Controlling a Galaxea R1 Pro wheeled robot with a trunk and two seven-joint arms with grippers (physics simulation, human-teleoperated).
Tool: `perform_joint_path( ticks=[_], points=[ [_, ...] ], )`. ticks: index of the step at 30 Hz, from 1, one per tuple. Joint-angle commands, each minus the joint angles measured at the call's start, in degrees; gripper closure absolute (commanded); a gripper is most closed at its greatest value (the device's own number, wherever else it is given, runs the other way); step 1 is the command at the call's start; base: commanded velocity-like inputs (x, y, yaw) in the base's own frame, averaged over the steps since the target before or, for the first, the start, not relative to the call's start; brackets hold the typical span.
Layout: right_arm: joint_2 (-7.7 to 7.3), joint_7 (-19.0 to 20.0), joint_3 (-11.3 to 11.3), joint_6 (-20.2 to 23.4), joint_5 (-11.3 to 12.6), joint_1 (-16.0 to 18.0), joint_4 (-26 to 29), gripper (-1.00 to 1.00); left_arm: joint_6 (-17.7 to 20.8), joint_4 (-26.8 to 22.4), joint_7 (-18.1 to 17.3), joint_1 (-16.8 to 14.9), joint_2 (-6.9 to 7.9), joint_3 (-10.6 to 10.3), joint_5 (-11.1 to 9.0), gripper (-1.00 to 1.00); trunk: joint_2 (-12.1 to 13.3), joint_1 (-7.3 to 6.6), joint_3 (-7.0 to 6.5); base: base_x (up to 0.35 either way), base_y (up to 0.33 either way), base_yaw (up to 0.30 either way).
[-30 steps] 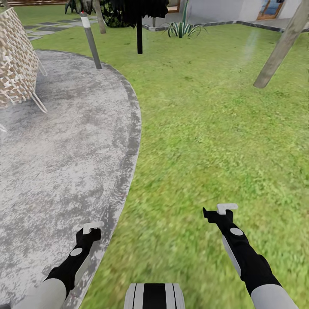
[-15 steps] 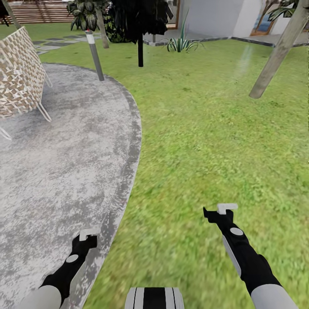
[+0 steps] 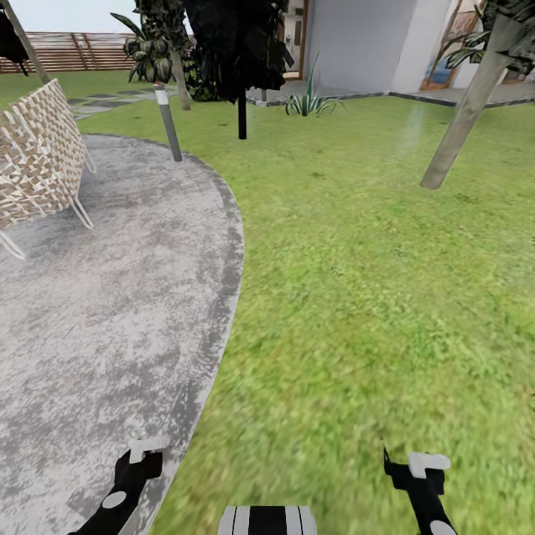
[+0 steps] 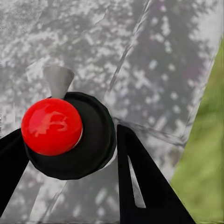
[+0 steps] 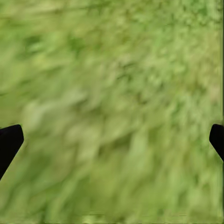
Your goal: In the garden, pick up the pesticide atomizer on the floor and spray pesticide onto both trees until each tree trunk is fully covered.
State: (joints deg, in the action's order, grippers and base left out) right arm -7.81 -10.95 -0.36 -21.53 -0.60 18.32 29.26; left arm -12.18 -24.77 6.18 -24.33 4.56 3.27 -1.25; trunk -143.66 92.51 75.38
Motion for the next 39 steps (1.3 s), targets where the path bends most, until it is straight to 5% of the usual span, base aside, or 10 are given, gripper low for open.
perform_joint_path(
  ticks=[1,7,23,25,26,32,39],
  points=[
    [0.02,-0.1,0.0,-1.3,-0.1,-0.1,-1.2,-1.00,-0.2,0.0,0.1,0.2,0.03,0.0,-0.1,1.00,0.0,-0.03,-0.29,0.000,0.000,-0.084],
    [0.21,-0.1,0.1,-6.1,-0.1,-0.4,-6.9,-1.00,-0.3,0.0,0.1,2.3,0.31,0.1,-0.1,1.00,0.1,-0.19,-2.14,0.000,0.000,-0.088],
    [1.36,0.0,0.3,-7.2,0.0,-0.5,-12.9,-1.00,-6.5,0.4,0.0,7.0,0.27,1.2,0.0,1.00,0.3,-0.60,-7.10,0.000,0.000,-0.089],
    [1.63,0.0,0.3,-8.6,0.1,-0.6,-14.1,-1.00,-6.4,0.3,0.1,7.3,0.10,1.2,0.0,1.00,0.3,-0.65,-7.72,0.000,0.000,-0.089],
    [2.00,0.0,0.3,-13.3,0.2,-0.6,-16.5,-1.00,-6.5,0.6,0.1,7.5,-0.20,1.1,0.0,1.00,0.3,-0.68,-8.03,0.000,0.000,-0.089],
    [2.23,0.1,0.3,-14.3,0.1,-0.6,-17.4,-1.00,-6.5,0.7,0.1,7.5,-0.25,1.1,0.0,1.00,0.4,-0.83,-9.88,0.000,0.000,-0.082],
    [2.29,0.0,0.3,-14.4,0.2,-0.6,-17.4,-1.00,-6.4,0.4,0.1,7.5,-0.02,1.2,0.0,1.00,3.2,-2.37,-11.26,0.000,0.000,-0.012]
  ],
)
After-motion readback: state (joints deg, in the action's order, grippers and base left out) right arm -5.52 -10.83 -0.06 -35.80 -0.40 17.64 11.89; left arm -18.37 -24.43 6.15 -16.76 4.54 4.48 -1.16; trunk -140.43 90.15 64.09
